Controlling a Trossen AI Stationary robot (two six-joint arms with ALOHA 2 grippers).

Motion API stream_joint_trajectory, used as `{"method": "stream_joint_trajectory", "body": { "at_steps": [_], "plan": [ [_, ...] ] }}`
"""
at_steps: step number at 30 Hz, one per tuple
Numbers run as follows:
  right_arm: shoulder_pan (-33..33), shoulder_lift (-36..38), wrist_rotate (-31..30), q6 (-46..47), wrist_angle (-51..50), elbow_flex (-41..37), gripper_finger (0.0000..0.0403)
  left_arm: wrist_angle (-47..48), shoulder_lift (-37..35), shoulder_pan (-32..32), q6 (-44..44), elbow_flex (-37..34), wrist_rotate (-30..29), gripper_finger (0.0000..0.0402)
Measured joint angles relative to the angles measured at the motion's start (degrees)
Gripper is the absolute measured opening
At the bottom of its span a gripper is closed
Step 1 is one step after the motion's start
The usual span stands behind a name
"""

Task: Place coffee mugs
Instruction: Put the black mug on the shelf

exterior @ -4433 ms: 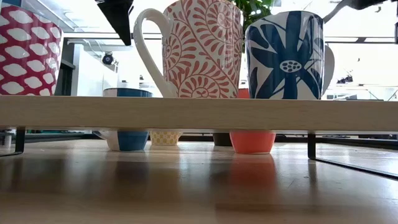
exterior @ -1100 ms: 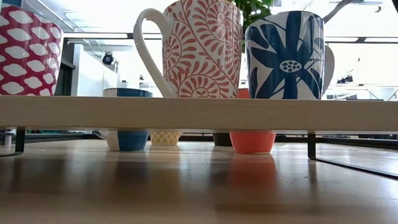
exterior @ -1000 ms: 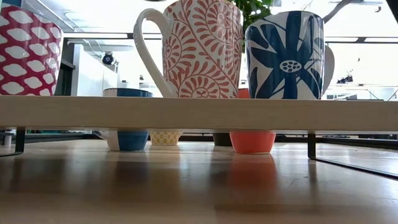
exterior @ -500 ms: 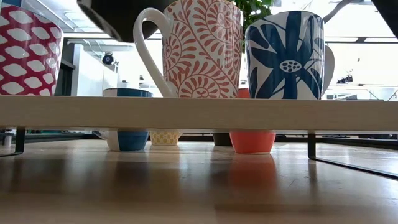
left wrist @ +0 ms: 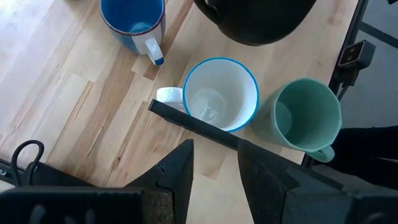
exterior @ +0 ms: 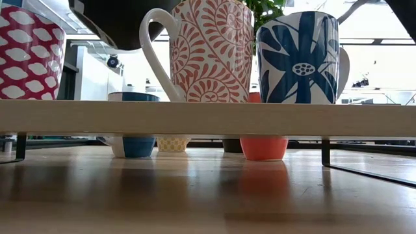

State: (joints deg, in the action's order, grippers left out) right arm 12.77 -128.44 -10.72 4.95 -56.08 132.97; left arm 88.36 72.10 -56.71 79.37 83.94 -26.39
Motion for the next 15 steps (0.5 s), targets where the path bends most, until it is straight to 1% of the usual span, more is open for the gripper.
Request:
{"method": "stream_joint_trajectory", "body": {
  "at_steps": [7,15],
  "plan": [
    [1.0,-2.1,-0.4,0.5,1.6,0.0,0.0,0.0,0.0,0.0,0.1,0.0,0.0,0.0113],
    [1.3,-2.2,-1.1,0.6,1.2,0.0,0.0,0.0,0.0,0.0,0.1,0.0,0.0,0.0113]
  ]
}}
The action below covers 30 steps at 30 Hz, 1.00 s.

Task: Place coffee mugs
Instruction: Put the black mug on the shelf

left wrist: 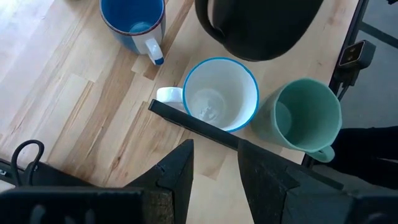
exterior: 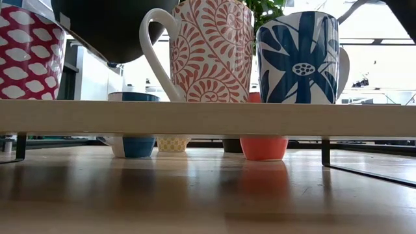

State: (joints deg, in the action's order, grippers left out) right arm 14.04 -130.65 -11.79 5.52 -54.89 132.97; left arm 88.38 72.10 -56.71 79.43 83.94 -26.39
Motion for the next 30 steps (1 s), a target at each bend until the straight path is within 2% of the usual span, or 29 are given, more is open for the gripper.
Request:
{"method": "stream_joint_trajectory", "body": {
  "at_steps": [30],
  "plan": [
    [0.4,-3.4,1.9,2.0,-3.0,0.0,0.0,0.0,0.0,0.0,-0.1,0.0,0.0,0.0113]
  ]
}}
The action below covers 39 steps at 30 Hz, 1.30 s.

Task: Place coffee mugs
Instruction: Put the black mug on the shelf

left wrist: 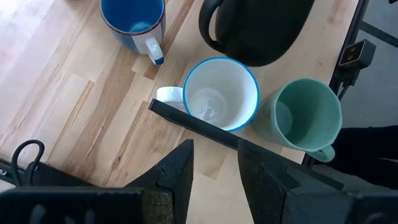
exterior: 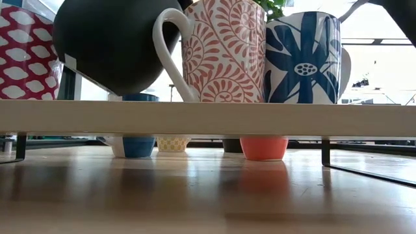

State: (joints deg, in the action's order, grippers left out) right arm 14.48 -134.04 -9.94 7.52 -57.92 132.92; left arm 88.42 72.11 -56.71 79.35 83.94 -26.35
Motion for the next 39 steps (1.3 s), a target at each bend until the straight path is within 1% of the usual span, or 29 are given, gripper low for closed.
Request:
{"method": "stream_joint_trajectory", "body": {
  "at_steps": [9,14,22,39],
  "plan": [
    [0.0,0.0,0.5,2.2,-1.9,0.0,0.0,0.0,0.0,0.0,0.0,0.0,0.0,0.0113],
    [0.0,0.0,-1.5,2.6,-1.1,0.0,0.0,0.0,0.0,0.0,0.1,0.0,0.0,0.0113],
    [0.0,-1.6,-1.2,2.5,-1.4,0.1,0.0,-1.6,0.0,0.0,0.0,0.0,0.0,0.0113],
    [0.0,-2.7,-0.6,2.7,-2.4,0.1,0.0,-1.9,0.0,0.0,0.1,0.0,0.0,0.0113]
  ]
}}
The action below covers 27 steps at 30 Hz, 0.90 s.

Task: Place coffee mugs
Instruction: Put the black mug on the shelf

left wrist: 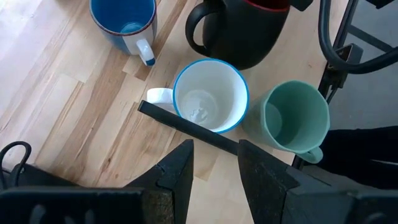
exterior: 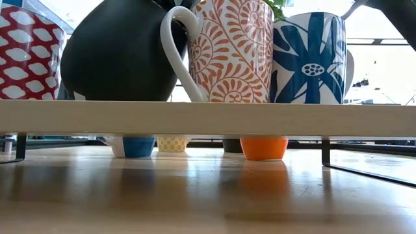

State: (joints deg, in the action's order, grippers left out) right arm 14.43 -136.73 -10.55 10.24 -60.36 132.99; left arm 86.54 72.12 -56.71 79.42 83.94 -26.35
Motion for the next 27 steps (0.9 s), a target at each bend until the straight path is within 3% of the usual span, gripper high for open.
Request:
{"method": "stream_joint_trajectory", "body": {
  "at_steps": [15,27],
  "plan": [
    [-2.7,0.0,4.9,0.4,-1.4,0.0,0.0,-0.7,0.0,0.0,0.0,0.0,0.0,0.0113],
    [-2.8,-0.1,5.2,-0.1,-1.6,0.4,0.0,-0.7,0.0,0.0,-0.1,0.0,0.0,0.0113]
  ]
}}
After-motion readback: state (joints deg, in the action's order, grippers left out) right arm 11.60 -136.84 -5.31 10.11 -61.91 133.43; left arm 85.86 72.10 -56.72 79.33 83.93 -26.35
